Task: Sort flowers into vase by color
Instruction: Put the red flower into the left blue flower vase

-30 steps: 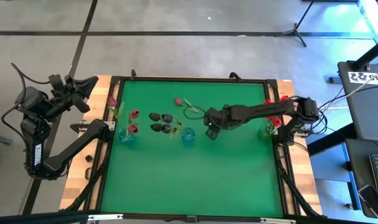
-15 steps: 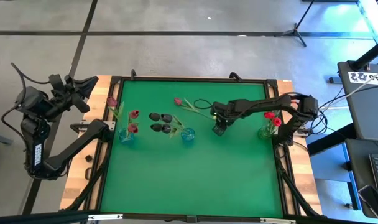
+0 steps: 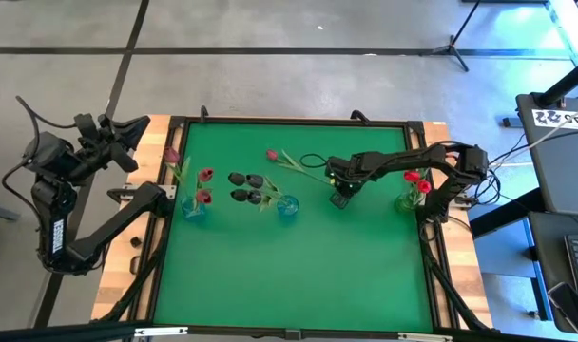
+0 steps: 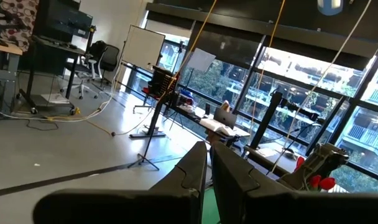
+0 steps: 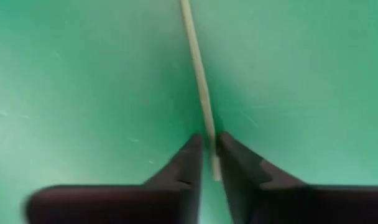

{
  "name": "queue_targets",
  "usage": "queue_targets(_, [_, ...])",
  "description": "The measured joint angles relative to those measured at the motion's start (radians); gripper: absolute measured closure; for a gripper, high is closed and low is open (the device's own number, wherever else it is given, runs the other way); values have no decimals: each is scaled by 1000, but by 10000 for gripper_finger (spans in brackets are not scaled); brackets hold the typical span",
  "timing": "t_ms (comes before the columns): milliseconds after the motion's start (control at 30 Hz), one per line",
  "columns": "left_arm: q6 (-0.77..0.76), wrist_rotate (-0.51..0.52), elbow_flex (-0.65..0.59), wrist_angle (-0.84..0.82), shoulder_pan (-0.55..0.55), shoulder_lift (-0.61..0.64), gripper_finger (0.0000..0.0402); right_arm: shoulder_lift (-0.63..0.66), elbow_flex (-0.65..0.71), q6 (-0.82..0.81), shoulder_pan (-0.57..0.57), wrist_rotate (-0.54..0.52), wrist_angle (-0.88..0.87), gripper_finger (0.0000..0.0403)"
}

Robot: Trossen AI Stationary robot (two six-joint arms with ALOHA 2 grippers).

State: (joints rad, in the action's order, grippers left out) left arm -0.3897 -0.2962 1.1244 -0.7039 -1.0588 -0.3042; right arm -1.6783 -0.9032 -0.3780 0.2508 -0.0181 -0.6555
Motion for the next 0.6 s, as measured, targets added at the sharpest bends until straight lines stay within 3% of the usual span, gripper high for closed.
queue_targets(133, [0, 0, 0, 0, 0, 0, 381, 0, 1, 22, 0, -1, -8, 394])
queue_targets(367, [0, 0, 0, 0, 0, 0, 381, 29, -21, 11, -14, 3, -107, 398])
queue_targets(600, [0, 0, 0, 0, 0, 0, 381, 156, -187, -47, -90, 13, -284, 400])
